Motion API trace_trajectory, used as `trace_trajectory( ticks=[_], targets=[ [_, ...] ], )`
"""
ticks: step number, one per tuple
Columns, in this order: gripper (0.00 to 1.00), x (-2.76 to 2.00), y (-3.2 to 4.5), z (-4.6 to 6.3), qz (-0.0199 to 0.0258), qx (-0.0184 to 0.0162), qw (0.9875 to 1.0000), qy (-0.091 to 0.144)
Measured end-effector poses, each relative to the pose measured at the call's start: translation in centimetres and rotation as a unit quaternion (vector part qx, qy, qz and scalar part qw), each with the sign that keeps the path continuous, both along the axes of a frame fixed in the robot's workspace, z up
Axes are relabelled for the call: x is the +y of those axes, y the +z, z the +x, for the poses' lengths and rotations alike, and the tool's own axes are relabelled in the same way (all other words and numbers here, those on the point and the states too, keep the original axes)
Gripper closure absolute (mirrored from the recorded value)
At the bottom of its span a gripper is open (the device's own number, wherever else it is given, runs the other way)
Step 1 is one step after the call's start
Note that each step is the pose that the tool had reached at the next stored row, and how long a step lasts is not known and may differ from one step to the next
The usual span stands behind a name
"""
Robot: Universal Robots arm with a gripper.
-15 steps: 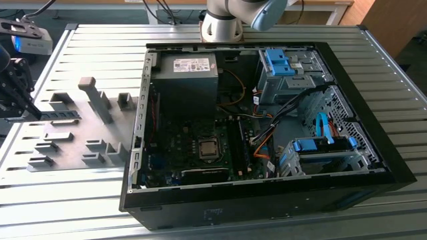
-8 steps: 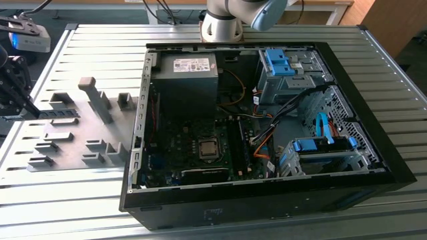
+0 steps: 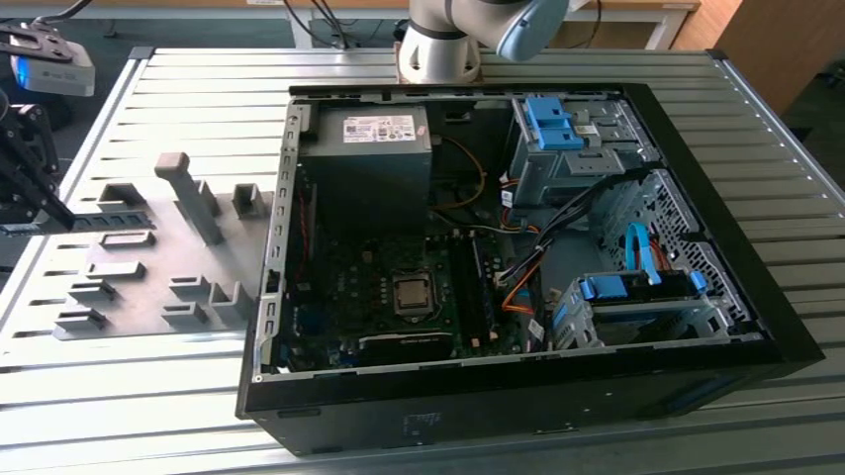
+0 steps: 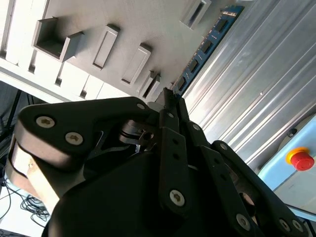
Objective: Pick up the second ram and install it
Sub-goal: 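Pick up the second ram and move it above second insertion slot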
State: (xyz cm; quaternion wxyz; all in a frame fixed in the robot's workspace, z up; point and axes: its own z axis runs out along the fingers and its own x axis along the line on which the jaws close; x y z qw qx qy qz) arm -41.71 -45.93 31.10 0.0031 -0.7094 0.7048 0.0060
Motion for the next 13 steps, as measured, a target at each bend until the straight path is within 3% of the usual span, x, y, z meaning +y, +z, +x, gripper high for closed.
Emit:
trace_trajectory(
  ticks=[13],
  targets=[
    [0.86, 0.02, 1.03, -0.07, 0.0000, -0.0009, 1.0000, 0.000]
  ],
)
